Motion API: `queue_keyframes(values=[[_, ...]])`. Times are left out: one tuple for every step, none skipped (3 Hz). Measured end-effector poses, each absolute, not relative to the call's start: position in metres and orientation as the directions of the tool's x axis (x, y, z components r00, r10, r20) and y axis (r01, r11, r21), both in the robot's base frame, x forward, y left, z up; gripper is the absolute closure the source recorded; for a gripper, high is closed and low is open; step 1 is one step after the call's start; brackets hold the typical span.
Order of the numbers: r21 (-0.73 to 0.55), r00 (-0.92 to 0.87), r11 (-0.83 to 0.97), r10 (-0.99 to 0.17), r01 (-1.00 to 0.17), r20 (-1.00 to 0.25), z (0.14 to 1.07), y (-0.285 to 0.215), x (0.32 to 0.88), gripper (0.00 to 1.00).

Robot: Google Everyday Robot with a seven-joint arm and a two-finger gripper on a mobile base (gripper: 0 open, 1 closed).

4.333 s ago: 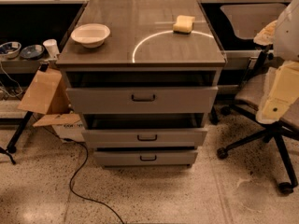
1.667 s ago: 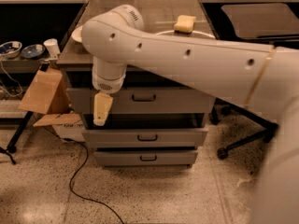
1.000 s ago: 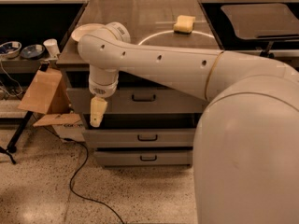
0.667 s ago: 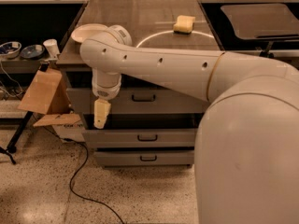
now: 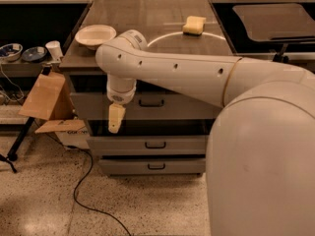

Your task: Open top drawer

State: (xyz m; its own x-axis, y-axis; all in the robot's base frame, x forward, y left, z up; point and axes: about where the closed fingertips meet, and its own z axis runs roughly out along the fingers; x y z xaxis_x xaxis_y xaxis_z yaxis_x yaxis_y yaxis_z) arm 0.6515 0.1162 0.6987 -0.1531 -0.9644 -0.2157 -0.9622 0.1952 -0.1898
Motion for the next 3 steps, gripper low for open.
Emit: queue_keyframes(values=[[-0.180, -0.154, 0.195, -0.964, -0.964, -0.218, 0.691, 0.112, 0.668, 0.00], [-0.126, -0.175, 0.207, -0.959, -0.970, -0.224, 0.668, 0.106, 0.693, 0.00], [-0.081, -0.195, 0.218, -0.954, -0.973, -0.227, 0.652, 0.101, 0.706, 0.00]])
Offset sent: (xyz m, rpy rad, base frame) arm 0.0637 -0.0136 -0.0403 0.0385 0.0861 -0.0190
